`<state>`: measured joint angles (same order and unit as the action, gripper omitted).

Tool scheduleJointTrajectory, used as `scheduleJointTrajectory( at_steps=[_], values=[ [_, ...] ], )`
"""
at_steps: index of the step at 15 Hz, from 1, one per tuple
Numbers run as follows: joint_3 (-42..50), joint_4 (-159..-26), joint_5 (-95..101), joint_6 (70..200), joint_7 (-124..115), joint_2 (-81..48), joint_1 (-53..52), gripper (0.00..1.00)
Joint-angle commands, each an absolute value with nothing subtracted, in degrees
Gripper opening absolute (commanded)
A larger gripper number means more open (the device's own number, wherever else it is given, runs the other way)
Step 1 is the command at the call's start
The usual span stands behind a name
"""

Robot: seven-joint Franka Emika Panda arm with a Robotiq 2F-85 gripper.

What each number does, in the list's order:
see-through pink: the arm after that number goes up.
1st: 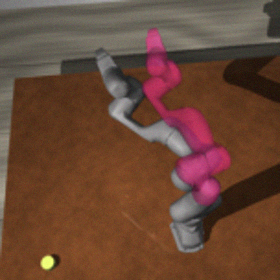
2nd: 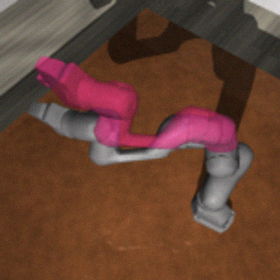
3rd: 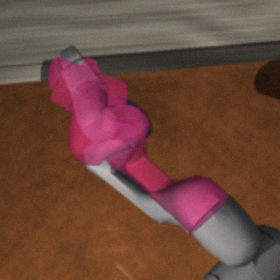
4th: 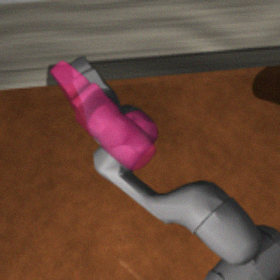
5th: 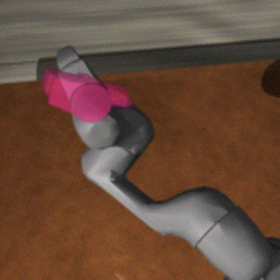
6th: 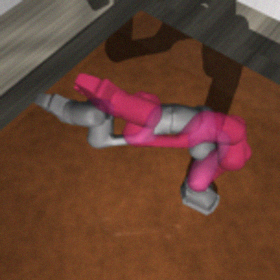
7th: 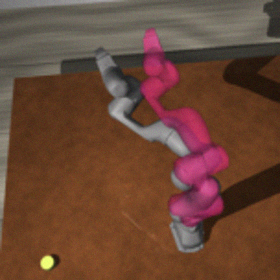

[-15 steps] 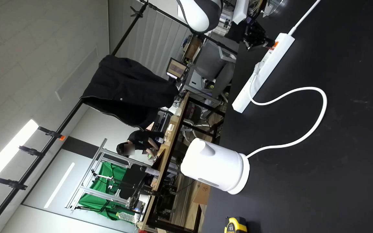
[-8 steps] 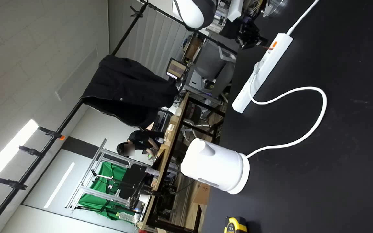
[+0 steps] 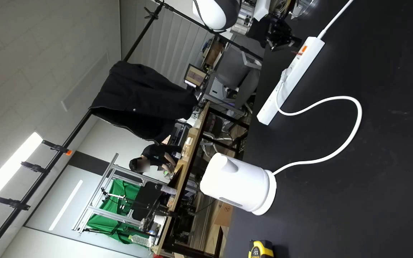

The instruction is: Turn on the extension cable

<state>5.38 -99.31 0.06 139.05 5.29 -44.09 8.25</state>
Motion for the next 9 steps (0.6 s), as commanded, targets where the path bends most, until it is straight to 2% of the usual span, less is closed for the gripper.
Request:
scheduleJointTrajectory(
  at_steps=[1, 9],
  values=[
    [5.7, -99.5, 0.7, 136.7, 4.1, -44.0, 8.2, 0.00],
    [4.2, -99.1, -1.5, 139.0, 5.2, -45.2, 9.6, 0.00]
  ],
)
